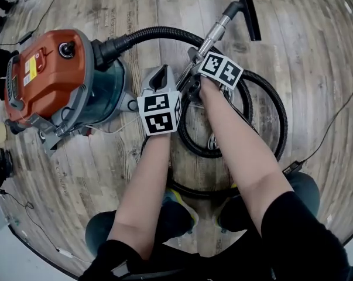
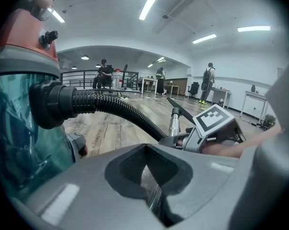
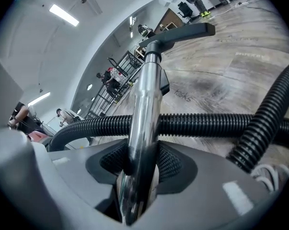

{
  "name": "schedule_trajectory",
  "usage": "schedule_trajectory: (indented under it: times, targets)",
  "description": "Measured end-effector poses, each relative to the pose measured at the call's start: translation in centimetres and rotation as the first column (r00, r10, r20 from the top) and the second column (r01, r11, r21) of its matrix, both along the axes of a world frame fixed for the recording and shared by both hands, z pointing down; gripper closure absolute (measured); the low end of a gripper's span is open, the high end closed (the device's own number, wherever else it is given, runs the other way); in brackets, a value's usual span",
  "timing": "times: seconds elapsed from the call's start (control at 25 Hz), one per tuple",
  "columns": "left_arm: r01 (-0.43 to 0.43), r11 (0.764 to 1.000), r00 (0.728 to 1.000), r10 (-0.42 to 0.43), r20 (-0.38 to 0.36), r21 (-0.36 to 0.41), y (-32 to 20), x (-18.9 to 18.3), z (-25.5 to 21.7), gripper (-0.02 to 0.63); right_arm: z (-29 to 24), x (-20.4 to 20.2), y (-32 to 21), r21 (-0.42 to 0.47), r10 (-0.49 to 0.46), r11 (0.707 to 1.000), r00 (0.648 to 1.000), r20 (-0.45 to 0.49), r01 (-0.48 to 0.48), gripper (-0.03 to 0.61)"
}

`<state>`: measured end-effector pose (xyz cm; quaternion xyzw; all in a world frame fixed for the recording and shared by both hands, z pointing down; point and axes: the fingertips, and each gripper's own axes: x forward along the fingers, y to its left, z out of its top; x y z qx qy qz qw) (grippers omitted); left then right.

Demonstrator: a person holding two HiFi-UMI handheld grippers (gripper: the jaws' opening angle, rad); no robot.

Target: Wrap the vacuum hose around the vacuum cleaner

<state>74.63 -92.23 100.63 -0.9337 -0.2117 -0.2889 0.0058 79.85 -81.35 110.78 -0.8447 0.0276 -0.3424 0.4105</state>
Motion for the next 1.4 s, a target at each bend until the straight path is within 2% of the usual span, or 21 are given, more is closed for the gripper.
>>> schedule_trajectory:
  times: [0.12, 0.24, 0.36, 0.44, 0.6, 0.72, 0.84, 1.0, 1.04, 1.12, 1.28, 1.4]
  targets:
    - [-0.005, 1.000, 1.000, 0.005, -0.001, 0.000, 0.1, 0.1, 0.3, 0.613, 0.8, 0.4, -0.1, -0.005, -0.014, 1.000, 1.000, 0.012, 0.015, 0.379]
    - [-0.004, 1.000, 1.000, 0.004, 0.001, -0.002, 0.1, 0.4, 0.8, 0.613, 1.4, 0.4, -0.4, -0.063, -0.067, 0.996, 0.997, 0.028, 0.069, 0.358]
    - [-0.005, 1.000, 1.000, 0.005, 0.008, -0.006, 0.3, 0.5, 0.8, 0.613, 1.8, -0.1, 0.1, -0.093, -0.068, 0.993, 0.996, 0.055, 0.073, 0.258]
    - [-0.010, 1.000, 1.000, 0.010, 0.006, -0.004, 0.5, 0.8, 0.3, 0.613, 1.8, -0.6, 0.7, -0.118, -0.062, 0.990, 0.995, 0.077, 0.071, 0.250]
    - [-0.017, 1.000, 1.000, 0.017, -0.004, -0.002, 0.7, 1.9, -2.2, 0.613, -0.2, -2.0, 1.0, -0.253, -0.105, 0.959, 0.989, 0.107, 0.130, 0.221]
    - [-0.023, 1.000, 1.000, 0.023, -0.011, -0.004, 1.5, 2.5, -4.9, 0.613, -3.7, -2.8, 0.3, -0.317, -0.170, 0.930, 0.982, 0.082, 0.188, 0.259]
    - [-0.039, 0.999, 0.999, 0.039, 0.003, -0.003, 2.3, 2.0, -7.8, 0.613, -8.3, -3.9, -0.3, -0.351, -0.205, 0.913, 0.977, 0.049, 0.209, 0.277]
    - [-0.044, 0.999, 0.999, 0.045, 0.020, -0.014, 2.7, 1.3, -13.6, 0.613, -16.5, -4.7, -0.5, -0.424, -0.247, 0.881, 0.968, -0.032, 0.211, 0.377]
    - [-0.049, 0.999, 0.999, 0.049, 0.018, -0.018, 2.7, 0.9, -15.7, 0.613, -18.9, -5.1, -0.5, -0.431, -0.250, 0.879, 0.967, -0.052, 0.204, 0.403]
    - [-0.062, 0.998, 0.998, 0.062, 0.015, -0.023, 3.2, 0.0, -20.4, 0.613, -24.3, -6.0, -0.5, -0.444, -0.262, 0.873, 0.962, -0.080, 0.201, 0.407]
    - [-0.058, 0.998, 0.998, 0.059, 0.021, -0.038, 3.7, -1.7, -30.7, 0.613, -36.7, -8.1, -0.5, -0.503, -0.303, 0.837, 0.948, -0.097, 0.216, 0.469]
    - [-0.075, 0.996, 0.997, 0.076, 0.022, -0.044, 4.2, -2.7, -39.7, 0.613, -47.2, -9.6, 0.0, -0.532, -0.311, 0.820, 0.945, -0.105, 0.211, 0.510]
